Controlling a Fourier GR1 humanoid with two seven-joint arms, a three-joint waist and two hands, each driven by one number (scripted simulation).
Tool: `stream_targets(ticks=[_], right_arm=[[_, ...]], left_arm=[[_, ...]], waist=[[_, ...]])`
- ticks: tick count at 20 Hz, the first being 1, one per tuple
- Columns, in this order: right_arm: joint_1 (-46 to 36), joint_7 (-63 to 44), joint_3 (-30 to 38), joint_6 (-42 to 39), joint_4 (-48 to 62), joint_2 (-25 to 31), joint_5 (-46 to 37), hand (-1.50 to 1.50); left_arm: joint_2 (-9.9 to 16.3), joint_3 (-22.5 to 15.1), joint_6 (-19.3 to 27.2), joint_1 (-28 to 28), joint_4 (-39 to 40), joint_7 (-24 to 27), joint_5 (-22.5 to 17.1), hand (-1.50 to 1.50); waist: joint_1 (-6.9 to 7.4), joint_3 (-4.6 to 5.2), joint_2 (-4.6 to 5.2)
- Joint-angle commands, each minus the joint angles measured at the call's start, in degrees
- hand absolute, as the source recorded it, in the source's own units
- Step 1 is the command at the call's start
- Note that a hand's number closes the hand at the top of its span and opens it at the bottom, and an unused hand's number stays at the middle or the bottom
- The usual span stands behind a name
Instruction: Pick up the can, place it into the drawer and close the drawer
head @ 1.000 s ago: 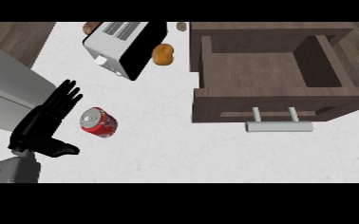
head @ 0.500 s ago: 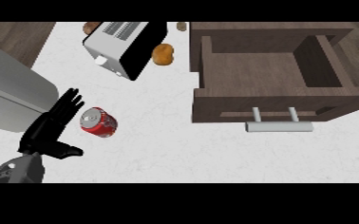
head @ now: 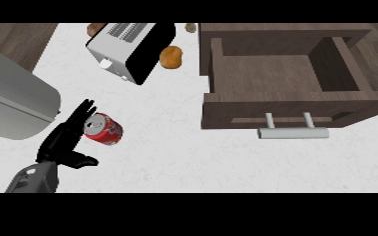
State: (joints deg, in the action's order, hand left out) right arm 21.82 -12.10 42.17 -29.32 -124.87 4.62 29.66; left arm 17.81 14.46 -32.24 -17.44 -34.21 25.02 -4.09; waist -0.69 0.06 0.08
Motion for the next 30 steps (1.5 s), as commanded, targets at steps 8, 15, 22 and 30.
stream_targets(ticks=[8, 15, 22, 30], right_arm=[[2.4, -4.1, 2.2, -1.5, -4.9, -1.4, 5.0, -1.50], [0.5, -4.0, -0.2, -1.1, -4.8, -4.4, 1.4, -1.50], [3.8, 1.4, -1.8, -1.6, -1.9, -4.5, -1.6, -1.50], [4.5, -2.1, 2.4, -1.7, -4.3, -4.6, 3.3, -1.50]], left_arm=[[-2.1, 0.8, 0.1, -8.2, 12.7, 3.5, 0.5, -1.50], [-2.9, 1.8, -4.3, -12.4, 16.9, 2.1, -1.5, 1.50], [-4.3, -0.2, -10.3, -9.5, 9.9, 1.2, -2.8, 1.50], [-11.7, 3.9, 8.0, -9.2, 1.2, -0.8, -7.6, 1.50]], waist=[[-0.25, 0.02, 0.01], [-0.33, 0.04, 0.16], [0.42, -0.10, -0.22], [0.94, -0.18, -0.63]])
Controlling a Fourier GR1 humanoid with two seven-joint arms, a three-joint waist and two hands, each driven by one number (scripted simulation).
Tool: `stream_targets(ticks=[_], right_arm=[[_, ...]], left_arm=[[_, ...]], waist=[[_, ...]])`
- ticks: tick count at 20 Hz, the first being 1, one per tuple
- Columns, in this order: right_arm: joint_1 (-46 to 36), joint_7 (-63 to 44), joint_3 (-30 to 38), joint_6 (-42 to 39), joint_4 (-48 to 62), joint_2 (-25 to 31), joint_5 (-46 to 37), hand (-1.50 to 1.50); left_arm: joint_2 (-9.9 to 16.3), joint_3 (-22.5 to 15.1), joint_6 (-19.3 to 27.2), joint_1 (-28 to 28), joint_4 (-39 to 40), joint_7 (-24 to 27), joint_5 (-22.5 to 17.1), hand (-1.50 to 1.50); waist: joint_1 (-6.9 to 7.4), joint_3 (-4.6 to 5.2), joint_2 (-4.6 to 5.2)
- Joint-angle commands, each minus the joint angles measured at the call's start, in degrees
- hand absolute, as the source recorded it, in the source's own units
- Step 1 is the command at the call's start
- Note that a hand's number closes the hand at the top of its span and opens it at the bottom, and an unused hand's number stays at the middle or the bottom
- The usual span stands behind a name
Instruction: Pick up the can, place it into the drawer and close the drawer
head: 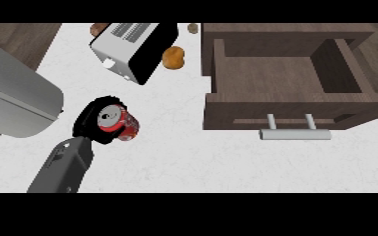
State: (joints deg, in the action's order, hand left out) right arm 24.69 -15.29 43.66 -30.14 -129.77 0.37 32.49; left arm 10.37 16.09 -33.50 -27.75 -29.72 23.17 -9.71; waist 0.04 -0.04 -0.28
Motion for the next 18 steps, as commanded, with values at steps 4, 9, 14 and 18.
stream_targets(ticks=[4, 9, 14, 18], right_arm=[[0.0, 0.2, 1.4, -0.1, 0.8, 0.3, 1.0, -1.50], [1.3, -3.5, -1.0, 3.6, -4.8, -0.4, 1.8, -1.50], [0.5, -0.4, -0.8, 0.8, -1.2, -0.4, -1.3, -1.50], [0.4, -4.4, -0.4, 3.7, -4.5, 1.3, 3.5, -1.50]], left_arm=[[-9.4, 3.3, 19.6, 2.8, -10.3, 2.5, -3.0, 1.50], [-10.3, -2.5, 26.6, 2.6, -24.7, -7.1, -6.6, 1.50], [-10.3, -13.1, 36.8, 6.0, -40.7, -15.3, -9.2, 1.50], [-10.4, -15.8, 41.7, 6.5, -50.6, -23.1, -6.5, 1.50]], waist=[[0.83, -0.08, -0.33], [0.21, 0.00, -0.18], [0.35, -0.03, -0.18], [0.17, 0.01, -0.08]])
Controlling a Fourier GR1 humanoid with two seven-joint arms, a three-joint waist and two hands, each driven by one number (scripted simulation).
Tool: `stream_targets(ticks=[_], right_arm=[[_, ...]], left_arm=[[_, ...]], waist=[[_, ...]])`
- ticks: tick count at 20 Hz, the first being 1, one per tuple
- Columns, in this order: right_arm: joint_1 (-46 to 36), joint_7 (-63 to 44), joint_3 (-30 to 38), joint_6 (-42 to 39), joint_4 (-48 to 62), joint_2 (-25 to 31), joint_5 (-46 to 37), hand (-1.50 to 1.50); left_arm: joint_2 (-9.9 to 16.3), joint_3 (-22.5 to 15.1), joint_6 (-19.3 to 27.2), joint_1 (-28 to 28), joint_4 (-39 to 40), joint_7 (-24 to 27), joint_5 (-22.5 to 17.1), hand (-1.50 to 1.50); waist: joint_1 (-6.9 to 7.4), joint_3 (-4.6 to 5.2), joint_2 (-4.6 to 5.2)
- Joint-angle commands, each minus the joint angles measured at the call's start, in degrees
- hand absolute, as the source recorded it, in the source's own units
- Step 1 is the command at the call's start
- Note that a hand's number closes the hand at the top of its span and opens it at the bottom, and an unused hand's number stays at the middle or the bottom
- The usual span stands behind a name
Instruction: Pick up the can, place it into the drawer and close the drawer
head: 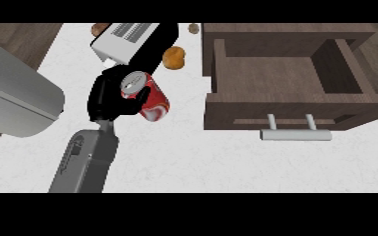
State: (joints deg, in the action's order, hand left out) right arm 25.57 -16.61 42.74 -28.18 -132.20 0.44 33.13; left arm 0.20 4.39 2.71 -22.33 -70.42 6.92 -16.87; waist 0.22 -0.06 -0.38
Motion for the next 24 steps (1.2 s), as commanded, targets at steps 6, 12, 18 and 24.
stream_targets(ticks=[6, 12, 18, 24], right_arm=[[4.3, 2.4, -2.9, 0.9, -2.4, -0.4, 1.3, -1.50], [3.9, 1.7, -3.9, 2.4, -2.5, -0.4, -0.3, -1.50], [2.4, -0.4, -0.8, 2.2, -2.5, 0.7, 3.2, -1.50], [-1.8, 0.4, -3.1, 1.2, 1.3, 1.8, -1.0, -1.50]], left_arm=[[2.2, -1.6, 8.1, -9.3, -7.2, -11.7, 1.7, 1.50], [-0.2, -7.8, 15.9, -15.0, -6.7, -15.6, 4.2, 1.50], [-0.2, -10.3, 22.2, -21.9, -5.9, -18.5, 3.8, 1.50], [-0.2, -11.9, 28.3, -34.7, 4.8, -18.4, 1.8, 1.50]], waist=[[-1.00, 0.05, 0.28], [-1.22, 0.04, 0.35], [-1.11, 0.06, 0.32], [-1.57, 0.03, 0.54]])
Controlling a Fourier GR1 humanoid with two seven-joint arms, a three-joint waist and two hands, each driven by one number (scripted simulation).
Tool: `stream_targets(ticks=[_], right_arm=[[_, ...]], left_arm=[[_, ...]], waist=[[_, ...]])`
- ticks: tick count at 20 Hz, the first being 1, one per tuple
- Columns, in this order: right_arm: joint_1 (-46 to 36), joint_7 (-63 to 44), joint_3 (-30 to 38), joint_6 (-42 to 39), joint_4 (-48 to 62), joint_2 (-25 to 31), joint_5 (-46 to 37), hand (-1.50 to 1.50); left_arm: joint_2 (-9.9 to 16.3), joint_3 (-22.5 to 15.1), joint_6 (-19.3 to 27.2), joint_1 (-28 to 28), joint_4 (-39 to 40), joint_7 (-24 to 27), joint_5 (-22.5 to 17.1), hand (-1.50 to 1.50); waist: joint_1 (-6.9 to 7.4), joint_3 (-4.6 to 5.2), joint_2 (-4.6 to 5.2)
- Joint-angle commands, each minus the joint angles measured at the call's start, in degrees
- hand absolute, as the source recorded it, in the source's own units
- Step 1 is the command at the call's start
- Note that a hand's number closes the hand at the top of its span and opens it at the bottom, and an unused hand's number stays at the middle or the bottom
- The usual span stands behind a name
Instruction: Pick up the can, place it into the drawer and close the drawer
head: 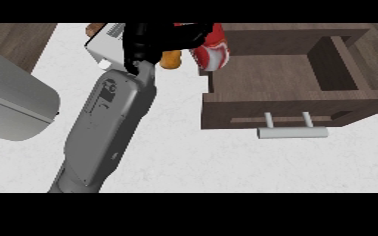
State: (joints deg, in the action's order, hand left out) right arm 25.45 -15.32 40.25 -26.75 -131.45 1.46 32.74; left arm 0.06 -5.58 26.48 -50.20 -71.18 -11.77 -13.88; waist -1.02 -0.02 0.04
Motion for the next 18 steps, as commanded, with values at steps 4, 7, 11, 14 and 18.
stream_targets(ticks=[4, 7, 11, 14, 18], right_arm=[[-2.0, -2.9, 0.4, 1.1, -0.3, 1.7, 1.7, -1.50], [-0.2, 0.4, -2.1, 1.2, -0.7, -1.4, -1.3, -1.50], [-3.3, -0.4, -0.1, 0.7, 2.1, 1.4, -1.1, -1.50], [-4.2, -2.2, -2.8, 2.6, -0.6, -1.1, -3.9, -1.50], [-2.4, -1.8, -0.3, -0.5, 1.2, 1.0, 1.3, -1.50]], left_arm=[[-0.1, -1.4, 3.5, -10.3, 13.7, 6.6, -4.0, 1.50], [-0.1, -2.3, 5.6, -14.5, 17.0, 5.9, -5.0, 1.50], [-0.1, -2.6, 7.1, -20.2, 21.2, 5.5, -8.1, 1.50], [-0.1, -5.3, 7.1, -21.0, 25.1, 8.9, -12.9, 1.50], [-0.1, -6.0, 8.6, -26.3, 31.4, 10.0, -14.7, 1.50]], waist=[[-0.77, 0.01, 0.24], [-0.86, -0.01, 0.20], [-0.78, -0.02, 0.24], [-1.13, 0.00, 0.38], [-1.95, -0.04, 0.44]])
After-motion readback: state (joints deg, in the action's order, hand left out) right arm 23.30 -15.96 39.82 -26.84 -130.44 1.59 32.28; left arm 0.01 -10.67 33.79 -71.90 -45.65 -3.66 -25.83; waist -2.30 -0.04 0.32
